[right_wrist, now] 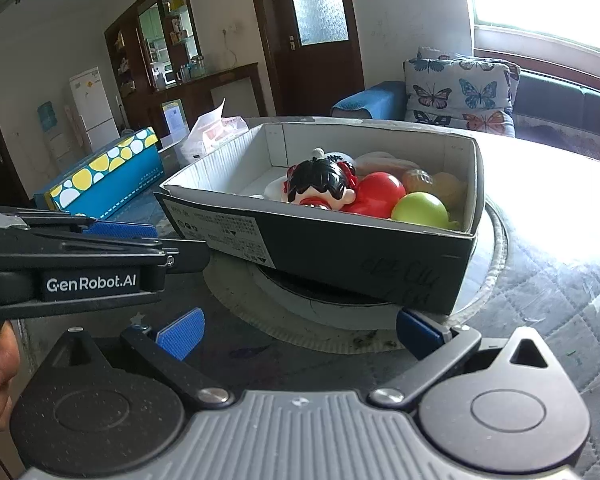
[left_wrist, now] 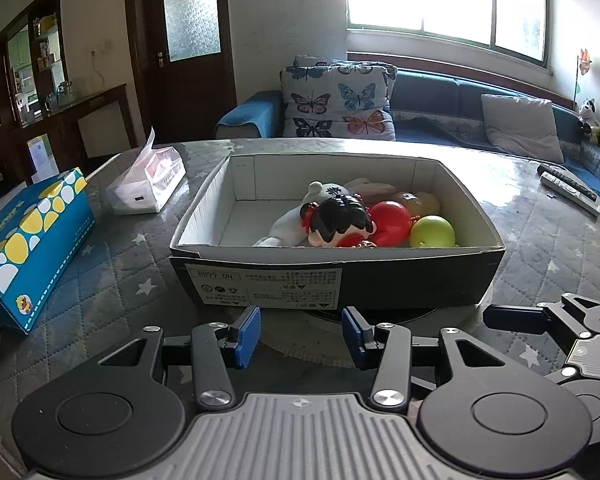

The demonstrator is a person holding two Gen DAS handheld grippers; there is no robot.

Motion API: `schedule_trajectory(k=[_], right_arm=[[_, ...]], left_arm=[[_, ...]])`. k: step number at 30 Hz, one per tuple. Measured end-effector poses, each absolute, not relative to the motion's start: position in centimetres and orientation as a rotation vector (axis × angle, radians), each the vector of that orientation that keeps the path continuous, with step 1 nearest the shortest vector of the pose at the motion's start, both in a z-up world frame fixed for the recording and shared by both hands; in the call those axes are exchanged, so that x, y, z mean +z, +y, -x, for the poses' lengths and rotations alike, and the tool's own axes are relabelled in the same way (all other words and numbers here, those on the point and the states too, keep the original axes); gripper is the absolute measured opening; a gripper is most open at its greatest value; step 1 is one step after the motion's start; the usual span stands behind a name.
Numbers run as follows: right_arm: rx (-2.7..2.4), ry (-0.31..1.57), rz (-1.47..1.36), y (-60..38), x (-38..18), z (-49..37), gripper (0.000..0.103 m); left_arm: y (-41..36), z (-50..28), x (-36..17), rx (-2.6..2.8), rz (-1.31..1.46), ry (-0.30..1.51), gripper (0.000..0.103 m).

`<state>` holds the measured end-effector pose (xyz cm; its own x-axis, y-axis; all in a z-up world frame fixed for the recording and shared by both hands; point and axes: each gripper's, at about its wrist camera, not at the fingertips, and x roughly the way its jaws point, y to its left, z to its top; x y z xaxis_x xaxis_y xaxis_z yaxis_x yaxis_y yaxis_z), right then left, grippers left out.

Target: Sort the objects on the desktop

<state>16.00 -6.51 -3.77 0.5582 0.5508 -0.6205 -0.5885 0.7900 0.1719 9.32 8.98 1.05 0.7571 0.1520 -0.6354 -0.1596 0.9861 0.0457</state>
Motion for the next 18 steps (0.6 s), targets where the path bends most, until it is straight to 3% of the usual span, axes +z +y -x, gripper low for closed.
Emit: schedule_trajectory(k=[18], right_arm=[[0.666, 0.743, 0.051, -6.14, -4.25, -16.94, 0.103]], left_arm=[[9.17, -10.23, 0.34, 0.184, -0.009, 0.718, 0.048]])
